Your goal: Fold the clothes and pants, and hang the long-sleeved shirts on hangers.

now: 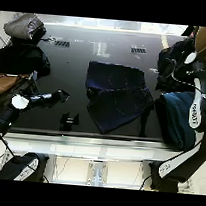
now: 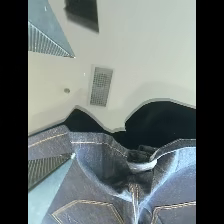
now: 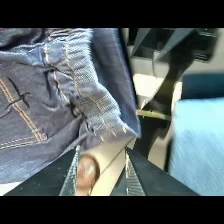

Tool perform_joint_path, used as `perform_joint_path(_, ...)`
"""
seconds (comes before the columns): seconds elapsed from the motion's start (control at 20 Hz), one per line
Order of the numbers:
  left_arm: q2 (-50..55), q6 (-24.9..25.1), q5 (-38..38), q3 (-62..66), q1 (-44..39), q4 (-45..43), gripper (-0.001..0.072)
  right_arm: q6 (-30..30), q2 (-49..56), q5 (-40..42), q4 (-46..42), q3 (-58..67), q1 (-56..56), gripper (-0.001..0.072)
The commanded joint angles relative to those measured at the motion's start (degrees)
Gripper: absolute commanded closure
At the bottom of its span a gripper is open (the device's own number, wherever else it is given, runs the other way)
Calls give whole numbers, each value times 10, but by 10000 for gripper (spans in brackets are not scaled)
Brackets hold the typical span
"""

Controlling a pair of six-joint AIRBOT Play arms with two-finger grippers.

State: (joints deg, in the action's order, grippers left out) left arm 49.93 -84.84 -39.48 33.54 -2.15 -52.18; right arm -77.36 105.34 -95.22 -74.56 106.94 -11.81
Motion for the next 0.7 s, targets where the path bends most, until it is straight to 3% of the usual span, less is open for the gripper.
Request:
perform_joint_path(0.0,0,101,11,0,0,0,45,-14,-79,-6,5,-29,-18,369)
perform_joint_path(0.1,0,166,37,5,0,0,45,-14,-159,60,22,-142,-26,369)
perform_joint_path(0.25,1,206,46,40,0,0,45,-10,-324,276,129,-442,-42,347)
perform_joint_path(0.35,5,214,43,76,0,-3,45,-10,-427,436,248,-661,-43,211)
perform_joint_path(0.4,14,214,40,99,0,-3,45,11,-462,477,332,-745,-42,171)
perform_joint_path(0.5,46,214,21,148,0,-16,45,83,-482,474,435,-827,-36,173)
perform_joint_path(0.65,108,214,-21,202,0,-17,45,66,-469,466,415,-849,16,178)
